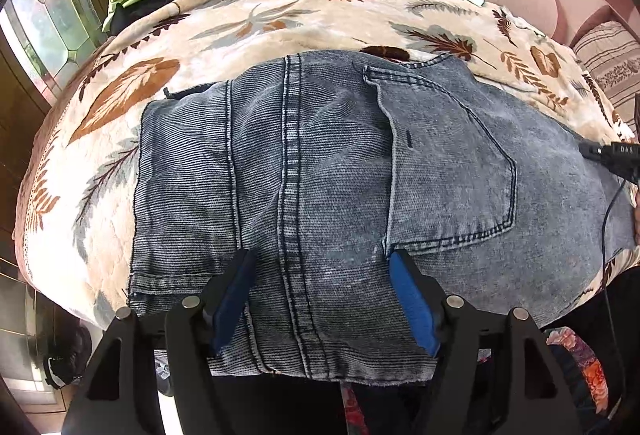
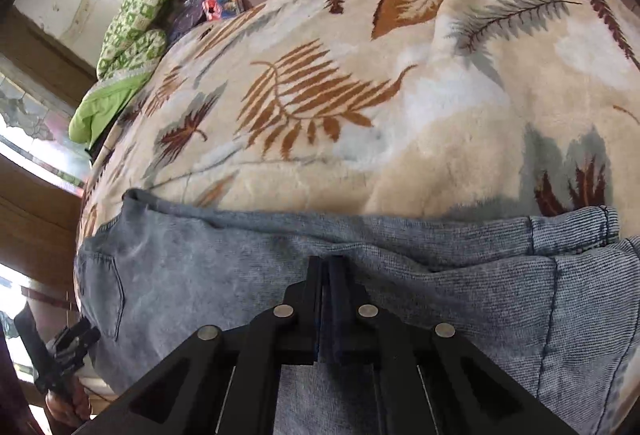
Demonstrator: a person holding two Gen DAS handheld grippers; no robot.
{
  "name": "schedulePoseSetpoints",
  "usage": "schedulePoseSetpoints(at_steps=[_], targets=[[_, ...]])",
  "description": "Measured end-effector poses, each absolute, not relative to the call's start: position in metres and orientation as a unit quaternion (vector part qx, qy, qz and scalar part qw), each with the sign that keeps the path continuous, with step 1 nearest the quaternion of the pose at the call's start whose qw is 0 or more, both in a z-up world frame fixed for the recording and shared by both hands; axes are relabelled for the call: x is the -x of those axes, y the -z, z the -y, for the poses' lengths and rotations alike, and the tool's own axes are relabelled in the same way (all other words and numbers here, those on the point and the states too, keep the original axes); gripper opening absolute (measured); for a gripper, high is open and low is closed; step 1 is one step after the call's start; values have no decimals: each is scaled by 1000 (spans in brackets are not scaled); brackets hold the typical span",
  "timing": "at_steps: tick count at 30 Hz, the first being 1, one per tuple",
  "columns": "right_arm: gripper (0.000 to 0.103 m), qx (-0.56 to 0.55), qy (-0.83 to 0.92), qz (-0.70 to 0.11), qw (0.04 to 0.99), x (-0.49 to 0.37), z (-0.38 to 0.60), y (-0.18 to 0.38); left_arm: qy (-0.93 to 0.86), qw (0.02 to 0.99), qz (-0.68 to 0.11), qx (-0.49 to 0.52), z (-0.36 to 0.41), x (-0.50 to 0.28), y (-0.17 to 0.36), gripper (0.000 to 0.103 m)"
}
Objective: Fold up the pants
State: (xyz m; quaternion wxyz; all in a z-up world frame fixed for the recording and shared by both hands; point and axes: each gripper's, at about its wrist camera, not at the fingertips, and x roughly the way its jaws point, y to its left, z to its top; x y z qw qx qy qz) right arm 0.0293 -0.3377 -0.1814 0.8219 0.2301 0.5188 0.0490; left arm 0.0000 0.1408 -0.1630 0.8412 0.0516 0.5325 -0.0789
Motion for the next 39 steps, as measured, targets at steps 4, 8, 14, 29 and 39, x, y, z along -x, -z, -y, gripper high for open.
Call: schedulePoseSetpoints(at_steps=[4, 8, 14, 29, 39], targets=[[6, -252, -45, -499, 828, -27, 342, 176, 79, 841, -534, -40, -142, 7, 155, 72], [7, -265, -22, -474, 839, -15, 355, 161, 85, 860, -501, -37, -134, 16, 130, 72], [7, -240, 14, -447, 862, 9, 372, 139, 132, 873, -466, -53, -88, 14, 104, 80], [8, -228, 77, -500, 832, 34, 400, 164, 134, 823, -540, -114, -7, -21, 182, 103], [8, -230, 84, -504, 828, 19, 399, 171, 147, 837, -510, -129, -5, -20, 190, 103]])
